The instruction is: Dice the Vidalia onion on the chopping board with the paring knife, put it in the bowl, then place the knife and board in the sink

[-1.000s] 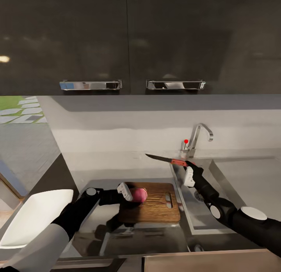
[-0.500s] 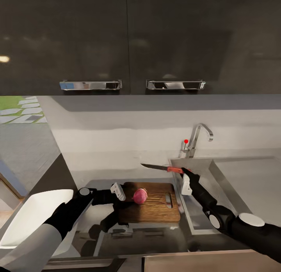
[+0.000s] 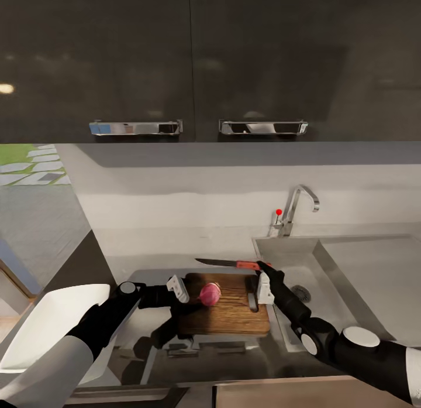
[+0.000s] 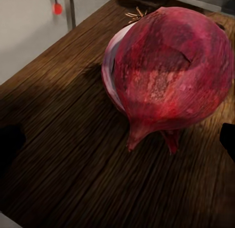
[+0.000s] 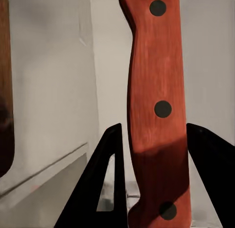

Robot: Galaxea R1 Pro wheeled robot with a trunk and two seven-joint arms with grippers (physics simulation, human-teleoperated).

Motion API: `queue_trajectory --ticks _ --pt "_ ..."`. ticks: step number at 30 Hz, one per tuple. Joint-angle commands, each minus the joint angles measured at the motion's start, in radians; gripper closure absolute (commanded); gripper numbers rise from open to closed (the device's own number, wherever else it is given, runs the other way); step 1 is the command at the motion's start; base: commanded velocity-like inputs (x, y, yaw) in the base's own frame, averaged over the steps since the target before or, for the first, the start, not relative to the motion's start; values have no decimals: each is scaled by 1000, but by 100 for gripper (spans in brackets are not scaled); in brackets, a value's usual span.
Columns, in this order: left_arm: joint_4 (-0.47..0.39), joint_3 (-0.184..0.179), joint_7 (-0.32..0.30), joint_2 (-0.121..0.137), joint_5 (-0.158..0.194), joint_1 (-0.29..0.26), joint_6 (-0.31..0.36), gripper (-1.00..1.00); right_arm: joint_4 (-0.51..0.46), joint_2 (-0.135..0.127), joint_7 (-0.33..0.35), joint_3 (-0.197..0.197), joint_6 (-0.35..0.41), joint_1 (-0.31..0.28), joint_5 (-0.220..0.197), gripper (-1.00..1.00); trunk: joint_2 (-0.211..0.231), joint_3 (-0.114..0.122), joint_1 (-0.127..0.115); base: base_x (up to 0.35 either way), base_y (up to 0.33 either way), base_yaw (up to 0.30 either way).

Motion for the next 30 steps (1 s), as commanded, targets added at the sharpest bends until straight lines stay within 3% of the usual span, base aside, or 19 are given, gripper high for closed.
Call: queue_trajectory --ticks 1,20,22,25,30 --pt "-2 -1 -4 1 0 -1 7 -100 -1 4 -4 7 11 -2 9 100 -2 -2 1 0 0 0" --pt "-2 -3 -6 -23 0 -1 7 -100 -1 23 -5 11 26 -2 12 100 -2 -2 1 0 0 0" --pt "-1 -3 -6 -24 0 -1 7 -100 -1 23 -10 21 24 -2 14 100 -2 -2 1 0 0 0" --pt "-1 -3 -6 -24 0 -1 7 -100 -1 23 -75 80 24 -2 15 100 -2 -2 1 0 0 0" --pt "-1 -4 -7 -24 0 -1 7 -100 0 21 -105 98 24 -2 15 100 -2 -2 1 0 0 0"
